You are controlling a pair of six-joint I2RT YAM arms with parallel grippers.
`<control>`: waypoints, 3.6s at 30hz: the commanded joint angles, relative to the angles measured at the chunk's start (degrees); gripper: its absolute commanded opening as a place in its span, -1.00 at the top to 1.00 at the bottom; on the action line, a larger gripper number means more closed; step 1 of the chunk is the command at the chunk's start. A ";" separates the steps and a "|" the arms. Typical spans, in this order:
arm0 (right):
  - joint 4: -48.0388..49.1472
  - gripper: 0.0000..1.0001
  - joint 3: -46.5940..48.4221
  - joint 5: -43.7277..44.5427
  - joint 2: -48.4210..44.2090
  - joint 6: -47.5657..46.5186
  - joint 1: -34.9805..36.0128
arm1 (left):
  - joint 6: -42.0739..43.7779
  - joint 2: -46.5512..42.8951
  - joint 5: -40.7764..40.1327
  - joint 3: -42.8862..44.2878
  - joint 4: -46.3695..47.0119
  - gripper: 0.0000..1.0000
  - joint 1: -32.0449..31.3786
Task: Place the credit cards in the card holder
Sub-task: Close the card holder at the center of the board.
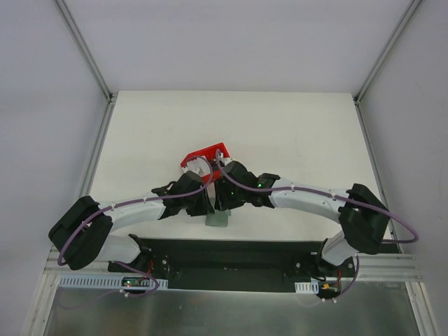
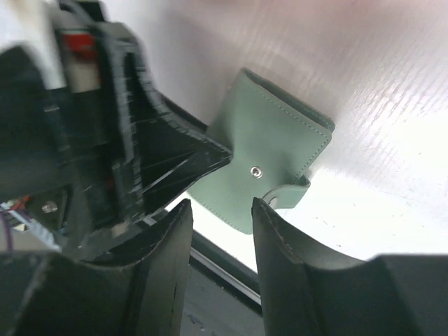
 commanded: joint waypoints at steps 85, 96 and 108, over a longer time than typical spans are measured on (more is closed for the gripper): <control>13.24 0.70 -13.78 -1.46 -4.36 10.56 -3.25 | -0.29 2.69 0.55 1.46 -4.21 0.37 -0.77; 14.39 0.70 -12.29 -2.25 -2.07 9.95 -3.51 | -1.07 2.78 1.16 0.85 -4.12 0.37 -1.03; 15.09 0.70 -11.14 -3.22 -0.84 9.77 -3.60 | -3.45 2.96 0.90 0.32 -3.59 0.37 -1.91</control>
